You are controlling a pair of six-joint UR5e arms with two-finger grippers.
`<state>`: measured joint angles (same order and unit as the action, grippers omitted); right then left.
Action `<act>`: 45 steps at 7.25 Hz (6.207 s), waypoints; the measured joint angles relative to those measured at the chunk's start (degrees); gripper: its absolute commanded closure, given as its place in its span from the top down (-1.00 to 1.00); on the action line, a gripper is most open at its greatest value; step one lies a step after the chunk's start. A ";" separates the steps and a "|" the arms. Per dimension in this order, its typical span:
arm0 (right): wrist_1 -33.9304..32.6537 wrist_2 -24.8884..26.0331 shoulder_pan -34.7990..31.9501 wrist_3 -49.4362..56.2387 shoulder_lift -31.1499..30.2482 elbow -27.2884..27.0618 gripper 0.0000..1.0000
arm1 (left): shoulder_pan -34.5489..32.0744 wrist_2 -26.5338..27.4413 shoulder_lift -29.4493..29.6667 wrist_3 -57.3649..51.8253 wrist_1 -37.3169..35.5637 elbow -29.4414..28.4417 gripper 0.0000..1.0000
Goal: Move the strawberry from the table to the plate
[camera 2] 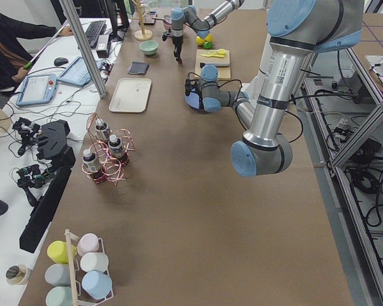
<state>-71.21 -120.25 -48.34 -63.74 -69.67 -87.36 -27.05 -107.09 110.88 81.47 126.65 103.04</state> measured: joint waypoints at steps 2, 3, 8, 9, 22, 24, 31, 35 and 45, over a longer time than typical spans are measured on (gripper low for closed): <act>-5.63 -2.36 -2.70 0.07 3.45 -1.12 -1.00 | 0.00 -0.10 -0.03 0.00 0.00 0.40 0.96; -8.55 -3.13 -3.53 0.08 4.97 -2.21 -1.00 | 0.00 -0.11 -0.20 -0.04 0.00 0.57 0.96; -19.12 -0.92 2.23 -9.14 12.42 -10.86 -1.00 | -8.60 0.00 -3.18 -20.63 -3.68 0.37 0.96; -19.69 1.25 5.24 -13.00 14.27 -11.79 -1.00 | -11.90 -0.78 -4.65 -27.38 -3.95 0.62 0.96; -16.24 20.31 27.18 -23.43 26.32 0.00 -0.48 | -41.14 -21.41 -20.06 -59.77 -4.20 -4.50 0.96; -15.84 20.16 27.85 -23.54 26.09 0.09 1.00 | -41.25 -21.41 -20.11 -59.84 -4.20 -4.50 0.96; -35.45 6.03 7.43 1.06 10.01 -21.96 1.00 | -50.34 -22.35 -21.59 -73.08 -10.01 -4.20 0.96; -36.79 -4.40 -22.32 48.83 -11.27 -21.56 1.00 | -61.94 -17.31 -22.25 -98.44 -28.79 -3.13 0.96; -36.23 -9.12 -43.32 70.22 -17.41 -9.31 1.00 | -60.93 -20.61 -25.32 -98.09 -29.33 -3.64 0.96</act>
<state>-107.44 -129.36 -91.66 6.48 -87.07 -96.68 -87.99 -127.70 85.56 -16.61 97.32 99.39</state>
